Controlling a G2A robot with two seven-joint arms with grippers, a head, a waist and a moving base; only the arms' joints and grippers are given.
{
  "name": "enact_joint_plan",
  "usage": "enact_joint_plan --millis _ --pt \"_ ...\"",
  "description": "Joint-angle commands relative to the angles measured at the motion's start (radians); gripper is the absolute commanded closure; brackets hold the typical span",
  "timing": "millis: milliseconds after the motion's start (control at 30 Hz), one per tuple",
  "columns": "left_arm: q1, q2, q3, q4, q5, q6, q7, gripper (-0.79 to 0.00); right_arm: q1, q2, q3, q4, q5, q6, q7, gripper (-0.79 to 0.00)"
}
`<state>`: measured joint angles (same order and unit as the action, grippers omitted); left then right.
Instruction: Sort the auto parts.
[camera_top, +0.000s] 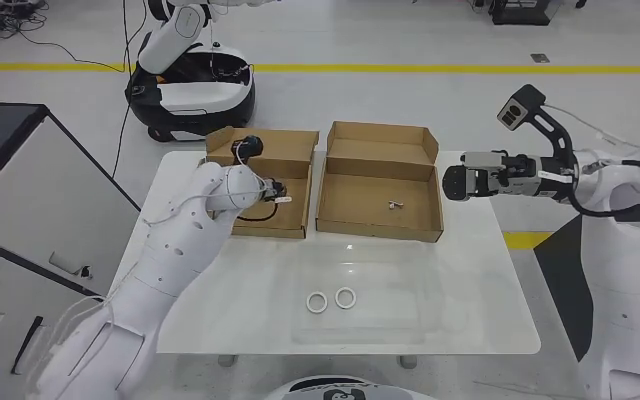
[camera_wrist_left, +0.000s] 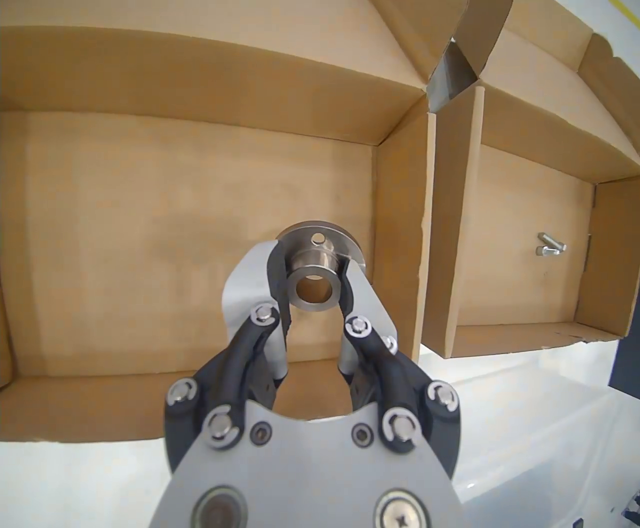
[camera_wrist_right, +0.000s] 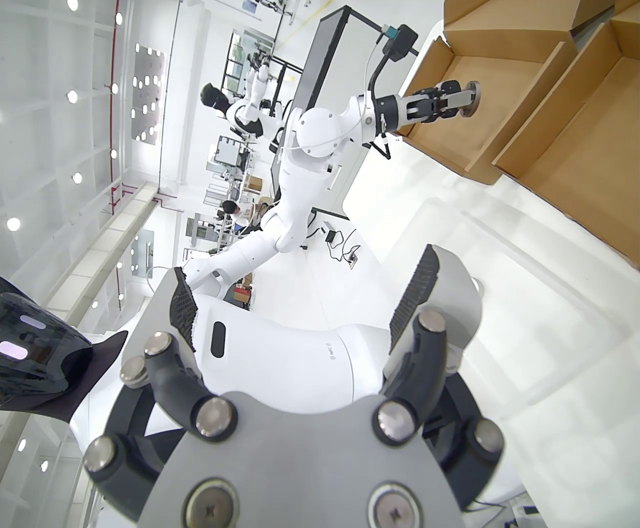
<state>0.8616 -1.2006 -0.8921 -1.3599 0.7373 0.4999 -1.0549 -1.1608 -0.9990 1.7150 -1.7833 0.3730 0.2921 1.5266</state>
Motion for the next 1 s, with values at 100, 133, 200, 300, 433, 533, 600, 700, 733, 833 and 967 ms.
enact_joint_plan --millis 100,133,200,300,433,533,600,700,733,833,967 --pt "-0.067 -0.037 0.102 0.09 0.067 0.099 -0.013 0.0 0.0 0.0 0.0 0.0 0.0 0.0 0.0 -0.785" --pt "-0.081 -0.045 0.121 0.111 0.079 0.116 -0.02 0.0 0.0 0.0 0.0 0.0 0.0 0.0 0.0 -0.785" --pt "-0.104 -0.061 0.149 0.149 0.084 0.139 -0.03 0.0 0.0 0.0 0.0 0.0 0.0 0.0 0.0 -0.785" --pt "-0.132 -0.084 0.182 0.202 0.081 0.155 -0.039 0.0 0.0 0.0 0.0 0.0 0.0 0.0 0.0 -0.785" --pt "-0.156 -0.108 0.203 0.259 0.062 0.151 -0.024 0.0 0.0 0.0 0.0 0.0 0.0 0.0 0.0 -0.785" --pt "-0.169 -0.123 0.213 0.294 0.05 0.151 -0.015 0.0 0.0 0.0 0.0 0.0 0.0 0.0 0.0 -0.785" --pt "-0.176 -0.132 0.219 0.316 0.045 0.149 -0.006 0.0 0.0 0.0 0.0 0.0 0.0 0.0 0.0 -0.785" --pt "-0.187 -0.146 0.229 0.354 0.044 0.156 0.001 0.0 0.0 0.0 0.0 0.0 0.0 0.0 0.0 -0.785" --pt "-0.189 -0.151 0.232 0.367 0.041 0.156 0.002 0.0 0.0 0.0 0.0 0.0 0.0 0.0 0.0 -0.785" --pt "-0.198 -0.164 0.24 0.402 0.033 0.154 0.006 0.0 0.0 0.0 0.0 0.0 0.0 0.0 0.0 -0.785" --pt "-0.208 -0.181 0.248 0.445 0.023 0.148 0.011 -0.071 0.0 0.0 0.0 0.0 0.0 0.0 0.0 -0.785"
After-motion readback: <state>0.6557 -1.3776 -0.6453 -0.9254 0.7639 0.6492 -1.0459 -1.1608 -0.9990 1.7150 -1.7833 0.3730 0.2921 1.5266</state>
